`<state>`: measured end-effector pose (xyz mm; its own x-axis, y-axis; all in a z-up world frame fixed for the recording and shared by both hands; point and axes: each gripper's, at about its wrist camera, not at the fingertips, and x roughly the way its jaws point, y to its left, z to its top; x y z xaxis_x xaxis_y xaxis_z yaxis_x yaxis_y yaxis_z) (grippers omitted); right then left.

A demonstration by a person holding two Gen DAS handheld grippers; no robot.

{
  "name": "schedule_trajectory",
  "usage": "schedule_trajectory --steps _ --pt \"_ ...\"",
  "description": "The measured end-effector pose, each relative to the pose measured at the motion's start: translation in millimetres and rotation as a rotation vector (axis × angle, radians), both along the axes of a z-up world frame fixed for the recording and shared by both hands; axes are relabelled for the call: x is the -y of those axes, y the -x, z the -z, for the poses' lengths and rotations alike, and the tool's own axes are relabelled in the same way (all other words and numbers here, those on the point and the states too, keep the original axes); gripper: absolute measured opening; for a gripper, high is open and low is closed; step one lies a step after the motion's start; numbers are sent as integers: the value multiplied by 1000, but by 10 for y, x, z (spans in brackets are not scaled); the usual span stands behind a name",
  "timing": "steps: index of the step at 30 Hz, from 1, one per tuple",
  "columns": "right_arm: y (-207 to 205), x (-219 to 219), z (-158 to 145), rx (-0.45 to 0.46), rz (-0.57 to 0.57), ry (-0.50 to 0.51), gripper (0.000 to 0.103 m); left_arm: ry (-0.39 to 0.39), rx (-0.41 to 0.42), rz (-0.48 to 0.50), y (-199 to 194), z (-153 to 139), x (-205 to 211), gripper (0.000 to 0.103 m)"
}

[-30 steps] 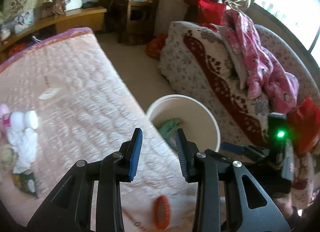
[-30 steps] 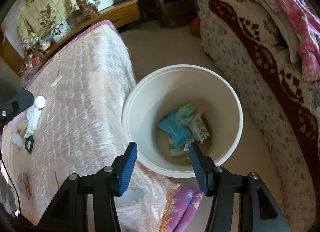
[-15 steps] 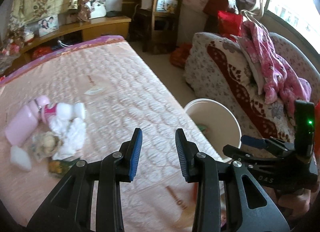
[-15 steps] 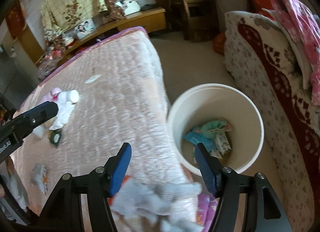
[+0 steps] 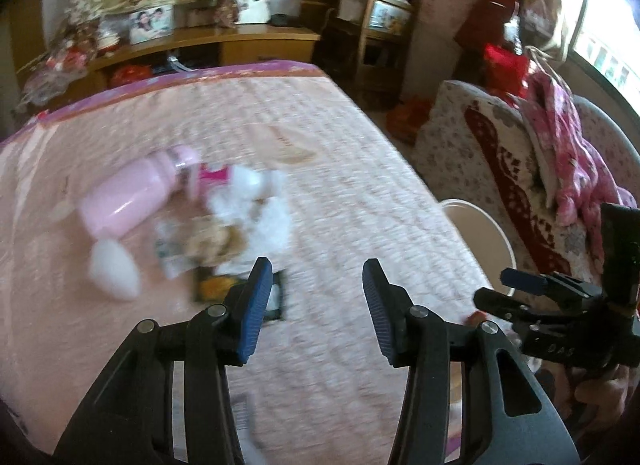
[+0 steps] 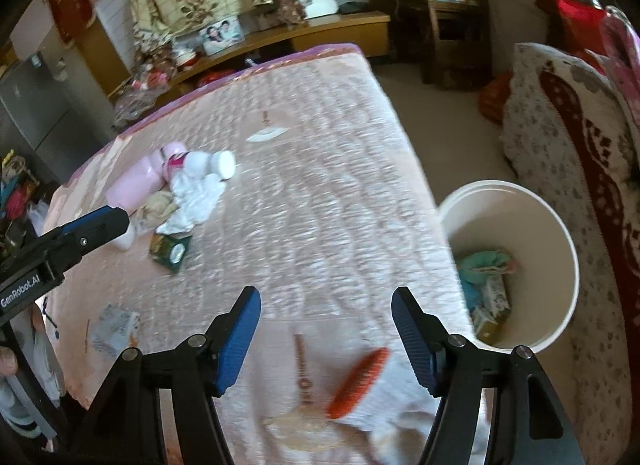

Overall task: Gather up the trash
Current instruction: 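Move both tools back over the bed toward the sponge and paper ball, then grasp the white sponge block with the left tool while the right tool grasps the brown paper ball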

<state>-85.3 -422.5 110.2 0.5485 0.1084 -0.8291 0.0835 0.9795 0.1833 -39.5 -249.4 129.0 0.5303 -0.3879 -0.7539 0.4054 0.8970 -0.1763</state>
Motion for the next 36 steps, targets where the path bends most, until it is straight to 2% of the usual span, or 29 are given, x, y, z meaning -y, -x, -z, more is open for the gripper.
schedule_trajectory --steps 9,13,22,30,31,32,36 --pt "-256 -512 128 -21 -92 -18 66 17 -44 -176 -240 195 -949 45" --pt "-435 -709 186 -25 -119 -40 66 24 -67 -234 -377 318 -1209 45" --pt "-925 -1265 189 4 -212 -84 66 9 -101 -268 -694 573 -1309 45" --pt "-1181 -1557 213 22 -265 -52 66 22 -107 -247 -900 715 -1308 45" --pt "-1210 -1604 220 28 -276 -36 66 30 -107 -244 -904 717 -1316 39" --pt "-1225 -1626 230 31 -282 -27 66 43 -110 -238 -912 721 -1337 26" --pt "-1372 -1776 299 38 -317 -6 66 72 -128 -223 -925 732 -1415 21"
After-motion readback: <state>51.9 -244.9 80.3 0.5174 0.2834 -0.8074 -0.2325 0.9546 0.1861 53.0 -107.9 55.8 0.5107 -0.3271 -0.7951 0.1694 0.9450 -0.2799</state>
